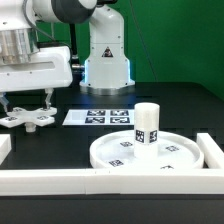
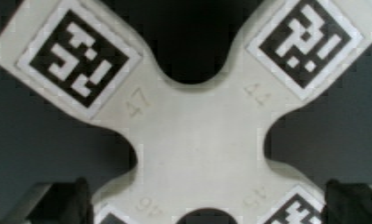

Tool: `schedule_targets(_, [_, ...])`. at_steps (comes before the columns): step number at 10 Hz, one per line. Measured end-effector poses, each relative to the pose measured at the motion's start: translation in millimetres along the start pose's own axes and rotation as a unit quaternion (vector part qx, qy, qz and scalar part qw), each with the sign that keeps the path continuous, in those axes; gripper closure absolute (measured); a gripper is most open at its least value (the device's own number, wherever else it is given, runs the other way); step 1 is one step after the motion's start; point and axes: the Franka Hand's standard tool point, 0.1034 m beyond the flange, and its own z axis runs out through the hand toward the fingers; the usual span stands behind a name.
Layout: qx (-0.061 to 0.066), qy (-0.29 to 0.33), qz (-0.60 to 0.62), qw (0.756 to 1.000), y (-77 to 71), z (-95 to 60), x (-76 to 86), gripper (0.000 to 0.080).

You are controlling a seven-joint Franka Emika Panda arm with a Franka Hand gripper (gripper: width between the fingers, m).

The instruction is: Assemble round table

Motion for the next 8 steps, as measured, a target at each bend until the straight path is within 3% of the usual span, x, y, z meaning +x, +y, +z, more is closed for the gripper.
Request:
schedule_targets(1, [0.002, -0.005, -0.01, 1.0, -2.1, 4.8, -2.0, 0.0151])
schedule_targets(2, [-0.009, 0.003, -0.022, 1.0, -3.4, 7.5, 0.0, 0.0151])
schedule_targets(3, [-0.01, 0.003, -0.028, 1.0, -4.6, 8.7, -1.0, 0.0151])
schedule_targets(8, [-0.009, -0.004, -0.032, 0.999, -1.8, 16.7, -6.8, 0.0151])
